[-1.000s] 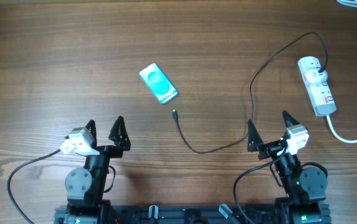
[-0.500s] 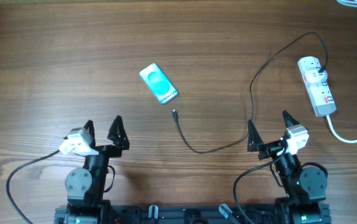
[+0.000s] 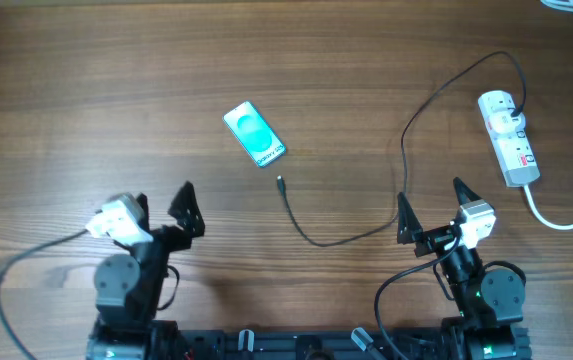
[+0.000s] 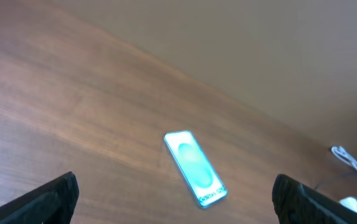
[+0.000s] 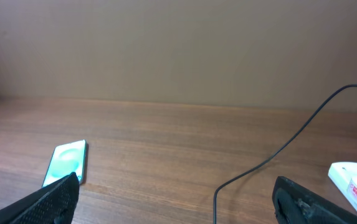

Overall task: Plug charger to phone and switch on socket
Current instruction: 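Move the left gripper over the light-blue phone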

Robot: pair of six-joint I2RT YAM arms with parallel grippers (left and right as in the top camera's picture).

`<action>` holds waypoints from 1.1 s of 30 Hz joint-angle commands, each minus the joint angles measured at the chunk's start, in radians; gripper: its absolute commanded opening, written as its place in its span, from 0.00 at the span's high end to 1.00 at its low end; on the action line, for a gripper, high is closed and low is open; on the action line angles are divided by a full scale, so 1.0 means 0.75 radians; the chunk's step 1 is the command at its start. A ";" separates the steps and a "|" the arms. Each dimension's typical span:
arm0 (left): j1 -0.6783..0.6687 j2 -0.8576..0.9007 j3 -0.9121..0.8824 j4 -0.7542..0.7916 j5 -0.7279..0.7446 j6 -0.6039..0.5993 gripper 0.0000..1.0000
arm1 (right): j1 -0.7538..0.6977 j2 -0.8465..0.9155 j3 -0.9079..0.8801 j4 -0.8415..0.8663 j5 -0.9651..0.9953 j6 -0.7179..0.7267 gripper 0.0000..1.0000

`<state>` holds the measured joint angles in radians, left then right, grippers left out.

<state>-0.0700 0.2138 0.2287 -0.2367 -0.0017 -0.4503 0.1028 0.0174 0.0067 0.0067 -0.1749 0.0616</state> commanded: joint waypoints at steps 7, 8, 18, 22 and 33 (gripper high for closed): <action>0.009 1.041 1.120 -0.667 0.219 0.072 0.00 | -0.007 -0.008 -0.002 0.005 0.023 -0.012 0.00; 0.009 1.154 1.230 -0.775 0.246 0.072 0.00 | -0.007 -0.008 -0.002 0.005 0.023 -0.012 0.00; 0.007 1.721 1.446 -0.990 0.660 0.068 0.76 | -0.007 -0.008 -0.002 0.005 0.023 -0.012 0.00; 0.005 1.760 1.445 -0.988 0.660 0.067 0.96 | -0.007 -0.008 -0.002 0.005 0.023 -0.012 0.00; -0.170 1.846 1.398 -0.941 0.406 -0.115 0.96 | -0.007 -0.008 -0.002 0.005 0.023 -0.012 0.00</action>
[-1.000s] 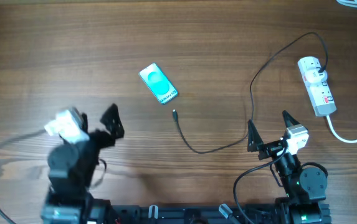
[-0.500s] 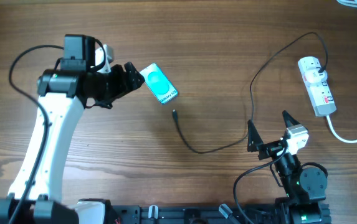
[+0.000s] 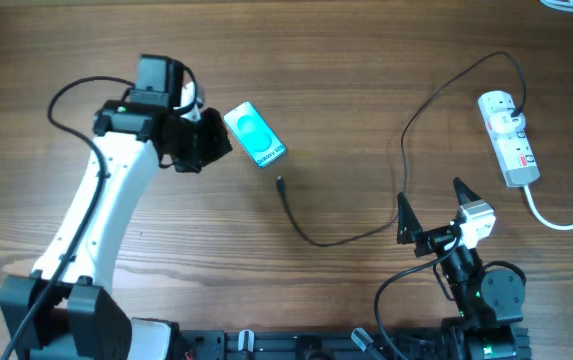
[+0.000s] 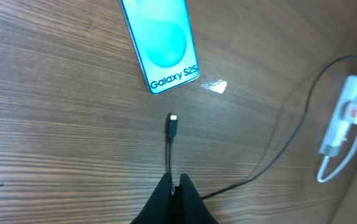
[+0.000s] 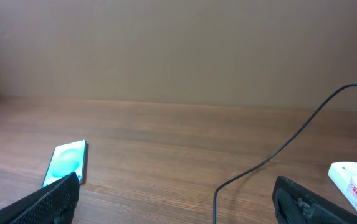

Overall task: Plug charger to phone and switch on socket
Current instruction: 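Move the left gripper over the light-blue phone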

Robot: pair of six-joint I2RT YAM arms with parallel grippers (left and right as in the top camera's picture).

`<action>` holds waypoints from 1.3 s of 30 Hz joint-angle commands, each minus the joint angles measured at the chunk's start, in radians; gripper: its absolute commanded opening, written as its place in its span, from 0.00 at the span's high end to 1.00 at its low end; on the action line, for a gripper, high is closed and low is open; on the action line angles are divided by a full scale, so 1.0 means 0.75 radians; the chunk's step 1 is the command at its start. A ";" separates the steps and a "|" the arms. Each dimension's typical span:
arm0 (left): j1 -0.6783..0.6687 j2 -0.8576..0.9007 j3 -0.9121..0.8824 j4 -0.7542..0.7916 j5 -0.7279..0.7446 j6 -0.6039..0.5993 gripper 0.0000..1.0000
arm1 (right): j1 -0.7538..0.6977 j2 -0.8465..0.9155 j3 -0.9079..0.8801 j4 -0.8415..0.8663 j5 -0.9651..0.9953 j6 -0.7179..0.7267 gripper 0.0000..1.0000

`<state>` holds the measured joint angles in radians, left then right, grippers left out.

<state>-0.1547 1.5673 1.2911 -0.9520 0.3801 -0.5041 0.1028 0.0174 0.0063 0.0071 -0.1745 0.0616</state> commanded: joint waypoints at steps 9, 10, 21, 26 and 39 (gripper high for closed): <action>-0.287 0.169 -0.019 0.116 -0.484 -0.182 0.95 | -0.007 -0.008 -0.001 0.004 0.022 -0.012 0.00; -0.309 0.183 -0.019 0.136 -0.544 -0.234 0.95 | -0.007 -0.008 -0.001 0.004 0.022 -0.012 0.00; -0.359 0.349 -0.019 0.158 -0.604 -0.397 0.92 | -0.007 -0.008 -0.001 0.004 0.022 -0.012 0.00; -0.359 0.349 -0.019 0.210 -0.609 -0.397 0.87 | -0.007 -0.008 -0.001 0.004 0.022 -0.012 0.00; -0.334 0.349 -0.019 0.322 -0.868 -0.537 0.74 | -0.007 -0.008 -0.001 0.004 0.022 -0.012 0.00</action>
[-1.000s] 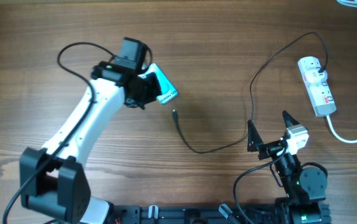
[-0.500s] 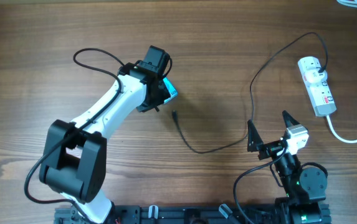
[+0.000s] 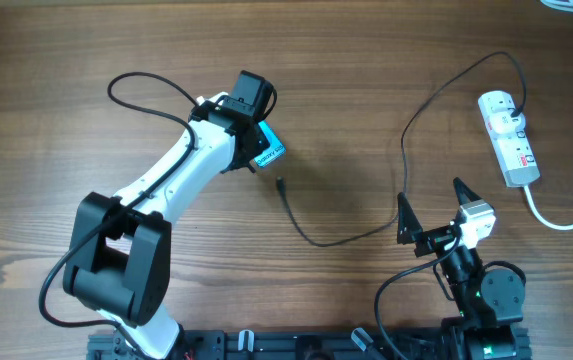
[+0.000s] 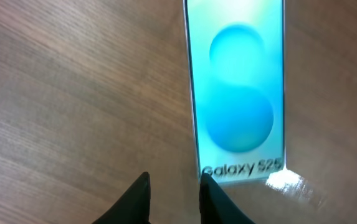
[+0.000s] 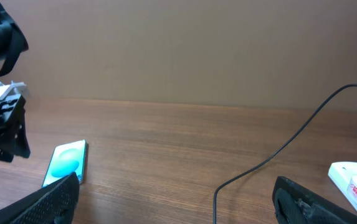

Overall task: Plug charger to phone and switch on socket
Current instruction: 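Move the left gripper over the light-blue phone, then lower the left gripper and grasp the phone's bottom edge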

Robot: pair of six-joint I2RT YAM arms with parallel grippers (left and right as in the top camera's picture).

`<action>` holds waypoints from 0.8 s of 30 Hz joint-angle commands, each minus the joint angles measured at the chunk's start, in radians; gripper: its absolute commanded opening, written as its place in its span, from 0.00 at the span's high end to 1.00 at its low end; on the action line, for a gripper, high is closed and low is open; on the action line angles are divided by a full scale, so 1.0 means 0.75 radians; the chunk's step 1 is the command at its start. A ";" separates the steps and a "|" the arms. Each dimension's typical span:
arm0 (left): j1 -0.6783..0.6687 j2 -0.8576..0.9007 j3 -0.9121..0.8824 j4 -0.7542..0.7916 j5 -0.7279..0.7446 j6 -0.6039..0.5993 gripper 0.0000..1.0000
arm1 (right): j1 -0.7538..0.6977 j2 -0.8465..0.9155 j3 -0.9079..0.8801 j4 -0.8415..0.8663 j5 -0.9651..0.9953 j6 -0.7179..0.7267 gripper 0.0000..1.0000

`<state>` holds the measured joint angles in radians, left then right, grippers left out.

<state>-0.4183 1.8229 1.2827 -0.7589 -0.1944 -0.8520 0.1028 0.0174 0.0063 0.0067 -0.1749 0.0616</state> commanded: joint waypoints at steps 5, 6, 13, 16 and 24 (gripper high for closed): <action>0.032 0.009 -0.008 0.220 -0.118 -0.072 0.70 | -0.007 -0.008 -0.001 0.005 0.023 -0.012 0.00; 0.032 0.009 -0.008 0.253 -0.132 -0.072 0.65 | -0.007 -0.008 -0.001 0.005 0.023 -0.012 0.00; 0.032 0.015 -0.008 0.328 -0.282 -0.072 0.00 | -0.007 -0.008 -0.001 0.005 0.023 -0.012 0.00; 0.031 0.058 -0.008 0.346 -0.270 -0.072 0.00 | -0.007 -0.008 -0.001 0.005 0.023 -0.012 0.00; 0.018 0.229 -0.008 0.420 -0.189 -0.072 0.00 | -0.007 -0.008 -0.001 0.005 0.023 -0.012 0.00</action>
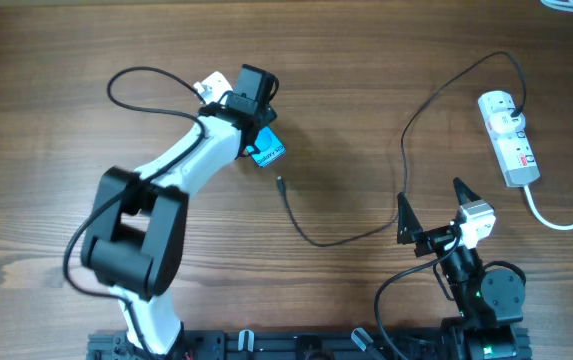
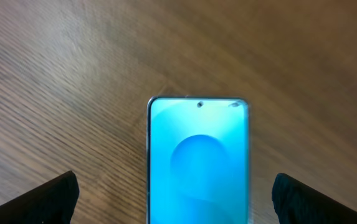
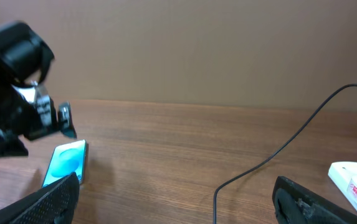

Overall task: Plug charger to phone and switch on socket
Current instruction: 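Lower the left gripper and grasp the phone's bottom edge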

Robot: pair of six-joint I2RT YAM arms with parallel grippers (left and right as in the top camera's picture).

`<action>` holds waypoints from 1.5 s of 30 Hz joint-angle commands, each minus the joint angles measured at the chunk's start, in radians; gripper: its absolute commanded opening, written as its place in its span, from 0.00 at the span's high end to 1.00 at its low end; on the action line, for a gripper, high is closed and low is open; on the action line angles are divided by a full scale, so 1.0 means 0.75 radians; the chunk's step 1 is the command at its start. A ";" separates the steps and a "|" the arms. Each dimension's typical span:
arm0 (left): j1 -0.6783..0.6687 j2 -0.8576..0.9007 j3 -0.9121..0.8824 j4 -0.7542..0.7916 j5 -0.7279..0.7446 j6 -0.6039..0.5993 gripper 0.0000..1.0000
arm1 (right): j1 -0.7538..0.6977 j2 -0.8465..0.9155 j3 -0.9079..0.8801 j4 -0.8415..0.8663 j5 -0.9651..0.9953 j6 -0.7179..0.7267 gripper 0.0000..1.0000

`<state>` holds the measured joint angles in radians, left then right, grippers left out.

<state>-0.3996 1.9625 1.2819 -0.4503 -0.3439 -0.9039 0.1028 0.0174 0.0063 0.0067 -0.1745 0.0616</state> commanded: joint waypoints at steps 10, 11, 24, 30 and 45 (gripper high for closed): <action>-0.049 0.119 -0.007 0.008 0.044 -0.002 0.00 | -0.007 -0.008 -0.001 0.005 0.022 -0.012 0.00; -0.050 0.119 -0.007 0.009 0.044 -0.002 0.00 | -0.007 -0.008 -0.001 0.005 0.022 -0.012 0.00; -0.091 0.151 -0.007 -0.018 0.054 -0.002 0.00 | -0.007 -0.008 -0.001 0.005 0.022 -0.011 0.00; -0.095 0.214 -0.008 -0.040 0.054 -0.002 0.00 | -0.007 -0.008 -0.001 0.005 0.022 -0.012 0.00; -0.095 0.224 -0.008 -0.228 0.155 -0.002 0.02 | -0.007 -0.008 -0.001 0.005 0.022 -0.012 0.00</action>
<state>-0.4702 2.0583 1.3159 -0.5739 -0.3557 -0.8894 0.1028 0.0174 0.0063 0.0067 -0.1745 0.0616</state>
